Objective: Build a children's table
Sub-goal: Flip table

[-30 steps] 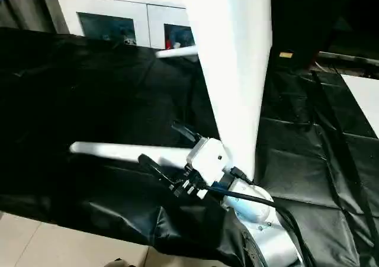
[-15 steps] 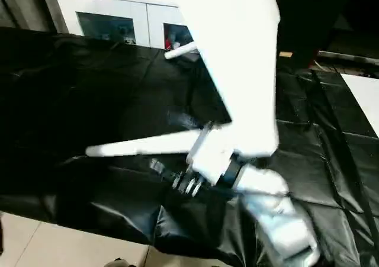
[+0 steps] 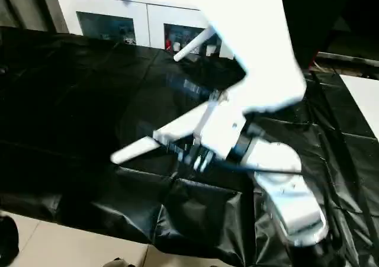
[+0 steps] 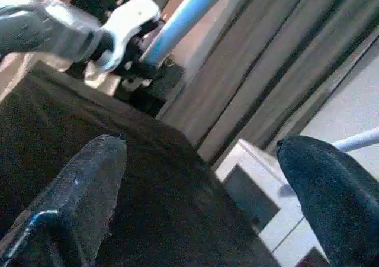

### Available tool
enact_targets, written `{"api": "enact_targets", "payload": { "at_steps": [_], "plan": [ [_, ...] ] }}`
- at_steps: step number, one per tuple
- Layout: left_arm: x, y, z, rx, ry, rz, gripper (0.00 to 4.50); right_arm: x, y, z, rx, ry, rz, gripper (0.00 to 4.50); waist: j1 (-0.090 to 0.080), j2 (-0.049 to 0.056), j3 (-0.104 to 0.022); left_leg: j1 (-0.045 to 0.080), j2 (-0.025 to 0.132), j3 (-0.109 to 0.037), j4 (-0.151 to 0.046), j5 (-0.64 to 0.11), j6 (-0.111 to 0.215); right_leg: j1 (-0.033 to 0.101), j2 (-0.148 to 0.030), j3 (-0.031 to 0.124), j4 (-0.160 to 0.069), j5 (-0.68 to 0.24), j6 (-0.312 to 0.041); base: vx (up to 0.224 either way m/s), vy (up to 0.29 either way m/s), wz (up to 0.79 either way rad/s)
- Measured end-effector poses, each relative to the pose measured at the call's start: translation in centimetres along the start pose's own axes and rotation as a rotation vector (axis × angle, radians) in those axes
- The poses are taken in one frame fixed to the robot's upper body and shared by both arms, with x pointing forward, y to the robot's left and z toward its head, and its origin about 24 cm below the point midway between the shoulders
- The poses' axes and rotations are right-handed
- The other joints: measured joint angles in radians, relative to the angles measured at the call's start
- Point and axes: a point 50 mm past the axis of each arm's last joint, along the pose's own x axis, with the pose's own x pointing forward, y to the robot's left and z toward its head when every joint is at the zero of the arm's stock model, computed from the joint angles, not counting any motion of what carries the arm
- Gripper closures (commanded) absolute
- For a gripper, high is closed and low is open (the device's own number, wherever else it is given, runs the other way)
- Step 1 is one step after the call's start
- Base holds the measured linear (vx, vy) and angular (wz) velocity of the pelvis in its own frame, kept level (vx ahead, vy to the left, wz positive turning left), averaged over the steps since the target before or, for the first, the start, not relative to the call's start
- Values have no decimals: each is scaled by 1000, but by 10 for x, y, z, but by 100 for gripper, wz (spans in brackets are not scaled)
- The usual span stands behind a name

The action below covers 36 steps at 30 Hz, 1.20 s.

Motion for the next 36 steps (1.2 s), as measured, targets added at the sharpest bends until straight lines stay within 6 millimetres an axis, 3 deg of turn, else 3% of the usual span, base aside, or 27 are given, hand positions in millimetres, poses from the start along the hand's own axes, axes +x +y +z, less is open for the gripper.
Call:
{"api": "enact_targets", "payload": {
  "at_steps": [7, 22, 25, 29, 36],
  "plan": [
    [-10, -1, -13, -36, 12, 5, 272, 3, -8, 3, -17, -12, -18, 0, 1, -7, -2, 1, 0, 0, 0, 0, 0, 2, 0, 0, -1, 0, 0, 0, 0, 0],
    [-18, -8, -29, -77, 7, -33, 272, 5, 0, -2, 35, 6, 13, 0, 0, -16, -5, 2, 0, 0, 0, 0, 0, 3, 0, 0, -2, 0, 1, 0, 0, 0],
    [-22, -9, -39, -104, 42, -28, 272, 13, -11, -5, 15, 19, 12, 0, -7, -18, -4, 2, 0, 0, 0, 0, 0, 2, 0, 0, -1, 1, 1, 0, 0, 0],
    [-28, -14, -57, -142, 104, -38, 272, 17, -30, -6, -36, 44, -9, 0, -8, -30, -4, 1, 1, -1, 0, 0, 0, 1, 2, -1, -1, 1, 2, 0, 0, 0],
    [-34, -15, -70, -171, 137, -49, 273, 20, -35, -5, -53, 37, 2, 0, 0, -62, -3, -1, 2, -1, 0, 0, 0, 4, 2, -2, -8, 3, 0, 0, 0, 0]
  ]
}}
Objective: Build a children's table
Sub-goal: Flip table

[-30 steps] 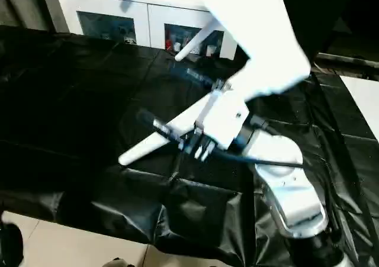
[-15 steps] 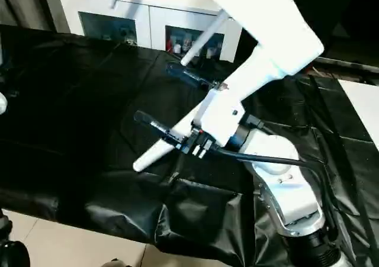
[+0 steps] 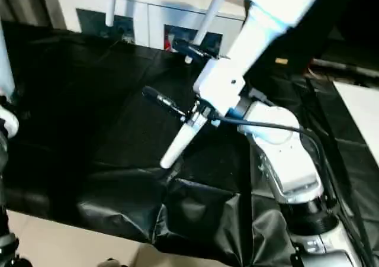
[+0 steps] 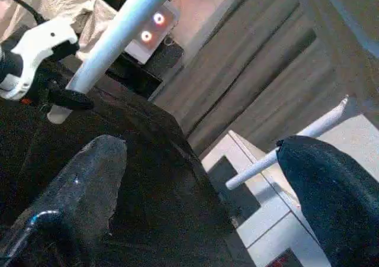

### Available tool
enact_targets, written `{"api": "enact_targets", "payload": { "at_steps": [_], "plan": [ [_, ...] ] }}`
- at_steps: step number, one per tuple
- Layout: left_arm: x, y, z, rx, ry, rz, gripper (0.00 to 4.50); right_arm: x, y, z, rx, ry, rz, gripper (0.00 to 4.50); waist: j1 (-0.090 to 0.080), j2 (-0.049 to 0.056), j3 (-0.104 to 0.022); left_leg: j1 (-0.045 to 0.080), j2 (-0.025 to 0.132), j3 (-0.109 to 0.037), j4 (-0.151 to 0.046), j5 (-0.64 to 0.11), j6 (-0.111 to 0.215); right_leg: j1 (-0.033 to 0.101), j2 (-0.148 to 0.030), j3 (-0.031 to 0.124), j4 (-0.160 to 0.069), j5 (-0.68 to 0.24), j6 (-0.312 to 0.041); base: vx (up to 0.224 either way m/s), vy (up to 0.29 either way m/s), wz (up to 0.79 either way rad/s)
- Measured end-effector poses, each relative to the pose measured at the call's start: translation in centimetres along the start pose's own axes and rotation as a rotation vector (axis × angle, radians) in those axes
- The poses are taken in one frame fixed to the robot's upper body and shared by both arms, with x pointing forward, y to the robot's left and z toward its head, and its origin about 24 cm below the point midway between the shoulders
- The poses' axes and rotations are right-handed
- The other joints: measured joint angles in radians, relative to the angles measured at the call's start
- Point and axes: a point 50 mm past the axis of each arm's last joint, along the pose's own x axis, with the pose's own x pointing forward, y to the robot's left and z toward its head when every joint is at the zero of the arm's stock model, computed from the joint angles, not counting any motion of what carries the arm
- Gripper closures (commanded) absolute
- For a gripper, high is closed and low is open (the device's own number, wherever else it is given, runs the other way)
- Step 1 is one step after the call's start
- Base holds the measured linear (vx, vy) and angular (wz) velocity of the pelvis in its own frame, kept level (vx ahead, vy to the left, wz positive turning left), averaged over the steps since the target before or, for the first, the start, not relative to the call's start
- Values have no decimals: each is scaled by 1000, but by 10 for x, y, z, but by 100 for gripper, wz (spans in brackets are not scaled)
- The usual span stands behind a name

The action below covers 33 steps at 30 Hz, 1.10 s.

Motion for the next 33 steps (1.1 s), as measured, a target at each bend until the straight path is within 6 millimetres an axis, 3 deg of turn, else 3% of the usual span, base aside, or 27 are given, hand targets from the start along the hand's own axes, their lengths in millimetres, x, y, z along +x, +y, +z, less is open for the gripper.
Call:
{"api": "enact_targets", "payload": {
  "at_steps": [4, 9, 16, 18, 23, 27, 33],
  "plan": [
    [-1, 3, -2, 5, -10, -19, 273, 1, 2, 2, 8, -14, -5, 0, -1, -7, -1, 0, 0, 0, 0, 0, 0, 1, 0, 0, -1, 0, 0, 0, 0, 0],
    [0, 6, -6, 16, -9, -71, 273, 0, 25, -9, 112, 22, 7, 0, -2, -7, -1, 1, 0, 0, -1, 0, 0, 1, 1, 0, 0, 0, 1, 0, 0, 0],
    [-1, 13, -46, 12, 118, -89, 286, -8, 72, -44, 300, 189, 38, 0, -16, -5, 1, 1, 1, -1, -1, 0, 0, -2, 1, 0, 0, 1, 4, 0, 0, 0],
    [-3, 14, -57, 6, 161, -74, 295, -8, 75, -44, 323, 181, 34, 0, -24, -8, 3, 0, 1, -1, -1, 0, -1, -3, 2, 0, 0, 2, 4, 0, 0, 0],
    [-3, 17, -56, 9, 148, -53, 302, -9, 80, -40, 377, 139, 33, 0, -28, -12, 4, -1, 1, -2, -1, 0, -1, -2, 2, -1, -3, 3, 0, 0, 0, 0],
    [-2, 17, -54, 24, 127, -54, 304, -23, 92, -49, 425, 170, 30, 0, -27, -18, 5, -1, 1, -2, -1, 0, 0, -1, 2, -1, -5, 3, 1, 0, 0, 0],
    [0, 16, -58, 76, 110, -80, 304, -55, 105, -79, 519, 320, -77, 0, -30, -17, 7, -1, 1, -3, -2, 0, 0, -1, 2, -1, -4, 3, 2, 0, 0, 0]
  ]
}}
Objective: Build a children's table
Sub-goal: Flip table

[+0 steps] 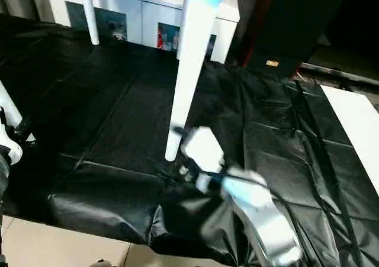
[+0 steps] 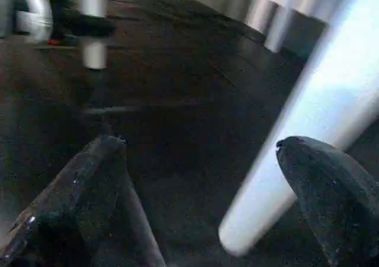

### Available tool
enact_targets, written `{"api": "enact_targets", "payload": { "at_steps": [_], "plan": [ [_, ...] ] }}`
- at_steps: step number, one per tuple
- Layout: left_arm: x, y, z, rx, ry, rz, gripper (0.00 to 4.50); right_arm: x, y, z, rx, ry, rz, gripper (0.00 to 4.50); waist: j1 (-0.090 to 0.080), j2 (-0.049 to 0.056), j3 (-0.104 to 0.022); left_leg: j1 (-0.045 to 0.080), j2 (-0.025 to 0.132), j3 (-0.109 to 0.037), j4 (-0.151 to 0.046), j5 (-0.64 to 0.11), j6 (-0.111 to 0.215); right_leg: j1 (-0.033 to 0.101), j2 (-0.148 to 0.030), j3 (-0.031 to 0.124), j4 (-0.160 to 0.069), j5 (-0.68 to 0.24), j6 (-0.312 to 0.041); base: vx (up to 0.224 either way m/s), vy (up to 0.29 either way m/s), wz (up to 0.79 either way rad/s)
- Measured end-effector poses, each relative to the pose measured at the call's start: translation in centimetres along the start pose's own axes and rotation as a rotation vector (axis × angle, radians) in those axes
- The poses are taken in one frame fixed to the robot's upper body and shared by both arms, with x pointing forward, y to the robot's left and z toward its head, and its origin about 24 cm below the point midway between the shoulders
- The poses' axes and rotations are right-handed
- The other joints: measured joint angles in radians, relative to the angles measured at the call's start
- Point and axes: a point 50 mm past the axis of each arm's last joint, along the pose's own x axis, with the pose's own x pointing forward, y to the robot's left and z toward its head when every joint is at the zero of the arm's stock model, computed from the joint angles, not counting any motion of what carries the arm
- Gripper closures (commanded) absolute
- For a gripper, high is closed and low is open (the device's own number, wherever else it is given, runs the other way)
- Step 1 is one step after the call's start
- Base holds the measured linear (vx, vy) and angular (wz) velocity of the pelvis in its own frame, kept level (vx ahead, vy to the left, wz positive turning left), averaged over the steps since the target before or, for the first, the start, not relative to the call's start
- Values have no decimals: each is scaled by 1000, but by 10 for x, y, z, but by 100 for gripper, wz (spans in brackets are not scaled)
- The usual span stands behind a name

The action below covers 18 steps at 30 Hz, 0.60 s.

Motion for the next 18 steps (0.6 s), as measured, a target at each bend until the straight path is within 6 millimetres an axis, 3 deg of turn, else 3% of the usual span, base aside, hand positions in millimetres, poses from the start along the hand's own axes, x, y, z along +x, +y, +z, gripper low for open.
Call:
{"api": "enact_targets", "payload": {
  "at_steps": [2, 3, 4, 11, 12, 13, 18],
  "plan": [
    [0, -1, -1, 24, -5, -23, 304, -3, -2, 0, 53, -35, -49, 0, -1, 0, 0, 0, 0, -1, 0, 0, 0, 0, 0, 0, 0, 0, 0, 0, 0, 0],
    [0, -2, -1, 28, -6, -29, 248, -4, -4, 1, 72, -53, -72, 0, -1, 1, 0, 1, 0, -2, 0, 0, 0, 0, 0, 0, 0, 0, 0, 0, 0, 0],
    [-2, -3, -3, 34, -12, -41, 234, -6, -5, 4, 105, -86, -109, 0, -1, 1, 1, 1, 0, -3, 0, 0, 0, 0, 0, 0, 0, 0, 0, 0, 0, 0],
    [-14, -4, -9, 92, -87, -115, 191, -11, -10, 5, 181, -158, -259, 0, -6, 13, 3, 3, -1, -5, -1, 0, 0, 2, 0, 1, 0, -1, 2, 0, 0, 0],
    [-17, -3, -12, 99, -86, -120, 191, -12, -10, 6, 183, -162, -267, 0, -7, 14, 3, 3, -1, -5, -2, 0, 0, 2, 0, 1, 0, -1, 2, 0, 0, 0],
    [-19, 0, -14, 109, -85, -121, 156, -13, -12, 7, 185, -168, -277, 0, -7, 16, 3, 3, -1, -5, -3, 0, 0, 1, 0, 0, 0, -1, 2, 0, 0, 0],
    [-28, 22, -17, 148, -116, -83, 126, -17, -10, 5, 200, -166, -294, 0, -8, 21, 1, 4, -1, -6, -6, 0, 0, 1, 1, 0, 0, -2, 4, 0, 0, 0]
  ]
}}
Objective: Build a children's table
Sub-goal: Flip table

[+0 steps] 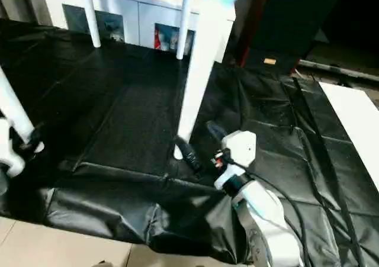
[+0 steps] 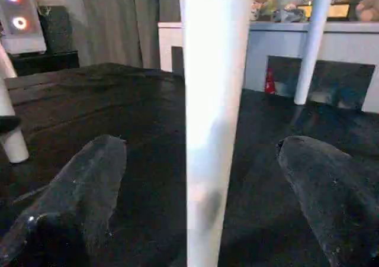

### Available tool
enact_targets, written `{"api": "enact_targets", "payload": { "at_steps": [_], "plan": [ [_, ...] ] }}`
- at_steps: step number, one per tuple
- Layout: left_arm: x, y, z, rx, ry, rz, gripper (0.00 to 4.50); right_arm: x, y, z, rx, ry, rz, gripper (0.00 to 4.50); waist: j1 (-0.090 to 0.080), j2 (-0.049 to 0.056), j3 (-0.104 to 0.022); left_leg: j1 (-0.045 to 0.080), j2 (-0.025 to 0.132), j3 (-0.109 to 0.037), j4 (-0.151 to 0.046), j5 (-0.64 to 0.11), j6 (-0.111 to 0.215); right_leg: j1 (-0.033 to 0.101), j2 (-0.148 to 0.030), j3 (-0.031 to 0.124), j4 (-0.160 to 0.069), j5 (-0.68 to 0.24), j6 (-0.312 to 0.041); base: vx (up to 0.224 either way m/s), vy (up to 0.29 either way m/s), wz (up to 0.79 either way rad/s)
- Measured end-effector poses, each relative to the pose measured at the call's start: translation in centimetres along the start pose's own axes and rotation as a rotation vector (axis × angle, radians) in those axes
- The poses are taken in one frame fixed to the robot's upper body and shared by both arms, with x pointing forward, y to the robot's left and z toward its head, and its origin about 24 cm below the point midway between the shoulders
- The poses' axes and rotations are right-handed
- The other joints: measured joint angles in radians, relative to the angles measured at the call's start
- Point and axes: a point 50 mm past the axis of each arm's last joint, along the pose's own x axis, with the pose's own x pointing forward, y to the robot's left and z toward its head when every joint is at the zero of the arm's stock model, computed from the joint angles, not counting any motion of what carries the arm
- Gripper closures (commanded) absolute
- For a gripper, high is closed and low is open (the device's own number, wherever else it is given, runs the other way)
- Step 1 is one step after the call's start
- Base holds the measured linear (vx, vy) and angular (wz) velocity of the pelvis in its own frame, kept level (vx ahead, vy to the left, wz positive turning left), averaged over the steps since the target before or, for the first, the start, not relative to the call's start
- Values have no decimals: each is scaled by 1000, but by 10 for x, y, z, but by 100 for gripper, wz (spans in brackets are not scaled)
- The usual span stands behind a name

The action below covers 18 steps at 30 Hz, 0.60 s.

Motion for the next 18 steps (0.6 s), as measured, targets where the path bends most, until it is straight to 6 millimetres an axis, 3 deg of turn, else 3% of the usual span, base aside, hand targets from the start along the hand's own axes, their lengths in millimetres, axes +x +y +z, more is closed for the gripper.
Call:
{"api": "enact_targets", "payload": {
  "at_steps": [1, 5, 8, 11, 14, 18],
  "plan": [
    [-3, 4, -3, -10, -9, 15, 103, -1, 0, 0, 4, 2, -6, 0, -3, 2, -1, 0, 0, 0, 0, 0, 0, 0, 0, 1, 0, 0, 0, 0, 0, 0],
    [-11, 13, -5, -72, -66, 38, 100, -1, 1, 3, 5, -6, -14, 0, -9, 4, -1, 1, 0, 0, 0, 0, 0, 0, 0, 1, 0, 0, 0, 0, 0, 0],
    [-29, 15, -6, -175, -130, 31, 100, -5, 1, 1, 11, 15, -32, 0, -12, 8, -2, 1, 0, 0, 0, 0, 0, 0, 0, 2, -1, 0, 0, 0, 0, 0],
    [-53, -2, -3, -194, -162, -84, 100, -11, -2, -1, 5, 53, -48, 0, -10, 9, -2, 0, 0, 0, 0, 0, 0, 0, -1, 2, -1, -2, 1, 0, 0, 0],
    [-56, -18, 2, -164, -164, -153, 100, -10, -1, -1, 1, 61, -38, 0, 5, 10, -2, 0, 1, -1, -2, 0, 0, -1, 0, 1, -1, -2, 2, 0, 0, 0],
    [-53, -31, 7, -173, -177, -156, 100, -9, 3, -2, -6, 76, -17, 0, 4, 13, -4, 1, 0, -2, -2, 0, 0, 0, -1, 1, -1, -2, 2, 0, 0, 0]
  ]
}}
